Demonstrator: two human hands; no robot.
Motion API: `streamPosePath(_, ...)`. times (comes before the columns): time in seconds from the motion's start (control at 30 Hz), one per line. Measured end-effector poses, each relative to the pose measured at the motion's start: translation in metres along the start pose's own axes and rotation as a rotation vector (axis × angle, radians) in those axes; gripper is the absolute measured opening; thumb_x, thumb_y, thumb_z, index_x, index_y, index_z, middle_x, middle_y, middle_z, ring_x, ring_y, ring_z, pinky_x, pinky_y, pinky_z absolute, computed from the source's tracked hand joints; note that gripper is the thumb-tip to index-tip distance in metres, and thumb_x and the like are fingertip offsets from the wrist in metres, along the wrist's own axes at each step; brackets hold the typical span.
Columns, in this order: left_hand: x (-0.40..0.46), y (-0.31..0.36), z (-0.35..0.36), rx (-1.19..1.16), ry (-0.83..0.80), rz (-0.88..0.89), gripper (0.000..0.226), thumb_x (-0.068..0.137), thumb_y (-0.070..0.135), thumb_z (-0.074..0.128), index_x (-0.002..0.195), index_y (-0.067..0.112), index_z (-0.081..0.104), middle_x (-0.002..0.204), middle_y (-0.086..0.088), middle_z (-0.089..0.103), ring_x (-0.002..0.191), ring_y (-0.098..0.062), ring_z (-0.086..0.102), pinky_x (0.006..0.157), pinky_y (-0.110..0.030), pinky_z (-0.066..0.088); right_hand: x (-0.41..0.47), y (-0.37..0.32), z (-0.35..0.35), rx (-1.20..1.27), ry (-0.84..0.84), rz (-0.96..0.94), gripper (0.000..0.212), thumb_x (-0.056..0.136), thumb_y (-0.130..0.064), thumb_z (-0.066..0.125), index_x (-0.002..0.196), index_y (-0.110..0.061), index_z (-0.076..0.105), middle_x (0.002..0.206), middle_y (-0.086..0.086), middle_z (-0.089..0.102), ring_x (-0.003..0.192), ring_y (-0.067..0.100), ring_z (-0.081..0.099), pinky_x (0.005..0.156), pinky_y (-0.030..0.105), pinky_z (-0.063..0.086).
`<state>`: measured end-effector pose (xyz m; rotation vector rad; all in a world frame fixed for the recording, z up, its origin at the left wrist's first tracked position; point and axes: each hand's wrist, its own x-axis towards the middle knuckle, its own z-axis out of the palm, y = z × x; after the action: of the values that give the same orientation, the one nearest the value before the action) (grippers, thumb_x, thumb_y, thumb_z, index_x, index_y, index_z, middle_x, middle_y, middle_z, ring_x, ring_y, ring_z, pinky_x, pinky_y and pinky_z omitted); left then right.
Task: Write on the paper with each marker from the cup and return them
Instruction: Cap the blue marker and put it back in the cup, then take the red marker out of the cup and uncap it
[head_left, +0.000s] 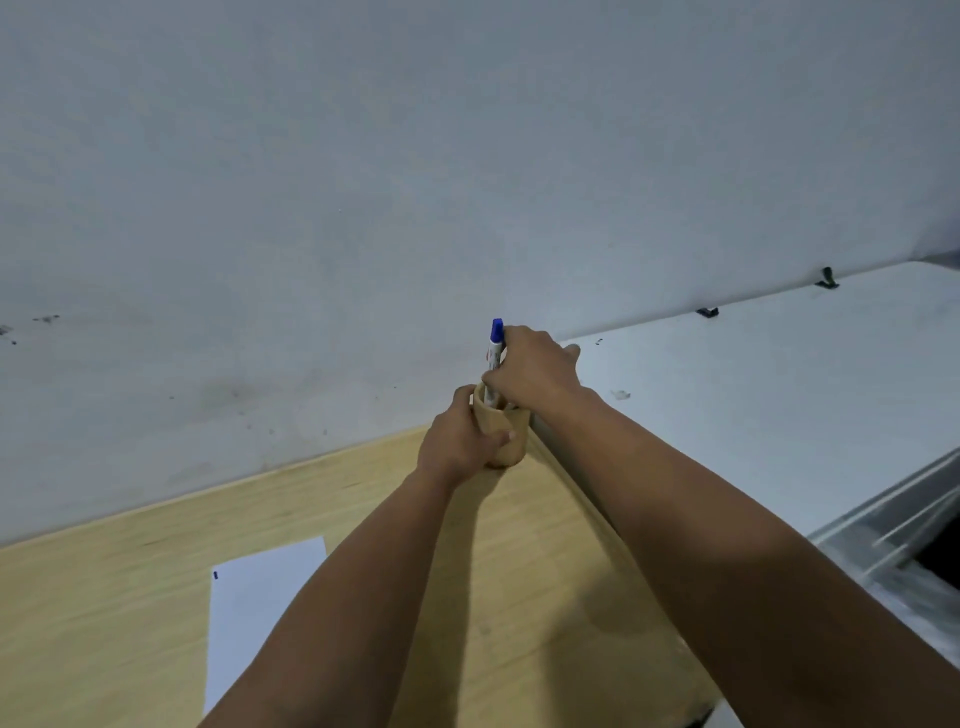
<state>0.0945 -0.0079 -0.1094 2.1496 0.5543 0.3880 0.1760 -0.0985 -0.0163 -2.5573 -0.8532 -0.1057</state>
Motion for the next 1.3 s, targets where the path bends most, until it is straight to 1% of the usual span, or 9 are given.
streamPosePath(0.2,0.0,-0.002,-0.002,0.009,0.021,0.001,0.077,0.076,0.041,0.085,0.14,0.026,0.044,0.124,-0.001,0.07,0.111,-0.025,0.067,0.092,-0.049,0.056,-0.003,0.012,0.001,0.23,0.023,0.019,0.024,0.09,-0.035,0.074,0.114,-0.03,0.07,0.086,-0.016,0.07,0.106,0.017,0.067,0.1,0.045,0.04)
streamPosePath(0.37,0.0,-0.004,-0.002,-0.027,0.027,-0.007,0.079,0.075,0.035,0.086,0.142,0.026,0.045,0.13,0.0,0.067,0.113,-0.025,0.066,0.093,-0.049,0.056,-0.011,0.027,-0.011,0.367,0.211,0.101,0.013,0.093,-0.031,0.065,0.099,-0.02,0.068,0.084,-0.009,0.068,0.087,0.02,0.07,0.074,0.034,0.054)
streamPosePath(0.6,0.001,-0.01,0.005,-0.144,0.046,0.005,0.07,0.079,0.023,0.084,0.14,0.024,0.049,0.122,0.004,0.067,0.111,-0.021,0.067,0.093,-0.044,0.057,-0.015,0.041,0.011,0.341,-0.033,0.266,0.041,0.073,-0.036,0.079,0.058,-0.018,0.044,0.056,0.001,0.05,0.058,0.023,0.06,0.061,0.032,0.043)
streamPosePath(0.73,0.002,-0.01,0.005,-0.152,0.043,0.007,0.07,0.081,0.022,0.084,0.141,0.024,0.049,0.121,0.003,0.066,0.108,-0.021,0.065,0.092,-0.041,0.057,-0.015,0.043,0.022,0.36,-0.024,0.297,0.037,0.074,-0.032,0.087,0.066,-0.005,0.063,0.069,0.016,0.072,0.07,0.033,0.076,0.067,0.04,0.058)
streamPosePath(0.83,0.003,-0.01,0.006,-0.145,0.04,0.011,0.072,0.081,0.022,0.084,0.144,0.023,0.048,0.12,0.005,0.062,0.108,-0.021,0.062,0.092,-0.041,0.056,-0.015,0.046,0.024,0.374,-0.007,0.321,0.03,0.077,-0.032,0.087,0.081,-0.003,0.078,0.076,0.013,0.078,0.077,0.032,0.077,0.07,0.039,0.06)
streamPosePath(1.0,0.002,-0.01,0.005,-0.145,0.05,0.007,0.072,0.08,0.023,0.084,0.143,0.023,0.049,0.13,0.001,0.065,0.115,-0.023,0.063,0.095,-0.042,0.055,-0.02,0.04,0.015,0.609,0.168,0.277,0.016,0.085,-0.028,0.079,0.075,-0.02,0.07,0.074,-0.005,0.072,0.072,0.016,0.067,0.072,0.035,0.054)
streamPosePath(1.13,-0.005,-0.002,-0.002,-0.11,0.02,0.011,0.078,0.084,0.023,0.081,0.151,0.019,0.042,0.138,-0.004,0.061,0.125,-0.027,0.059,0.098,-0.037,0.05,-0.021,0.02,-0.022,0.803,0.426,0.128,0.015,0.093,-0.024,0.078,0.092,-0.012,0.069,0.074,0.001,0.074,0.06,0.002,0.062,0.064,0.014,0.048)
streamPosePath(1.23,-0.019,0.0,-0.017,-0.082,-0.018,-0.022,0.089,0.086,0.033,0.079,0.159,0.022,0.03,0.152,-0.008,0.052,0.137,-0.026,0.051,0.107,-0.04,0.047,-0.025,0.001,-0.04,0.926,0.406,-0.011,0.006,0.101,-0.025,0.072,0.102,-0.02,0.07,0.087,0.004,0.077,0.069,0.008,0.074,0.068,0.019,0.058)
streamPosePath(1.3,-0.031,0.0,-0.036,-0.067,0.02,-0.033,0.078,0.091,0.045,0.071,0.157,0.024,0.035,0.152,-0.009,0.052,0.137,-0.026,0.052,0.109,-0.042,0.046,-0.033,-0.011,-0.037,0.962,0.321,-0.061,0.01,0.105,-0.03,0.068,0.108,-0.022,0.073,0.09,0.003,0.074,0.06,0.009,0.071,0.062,0.024,0.059)
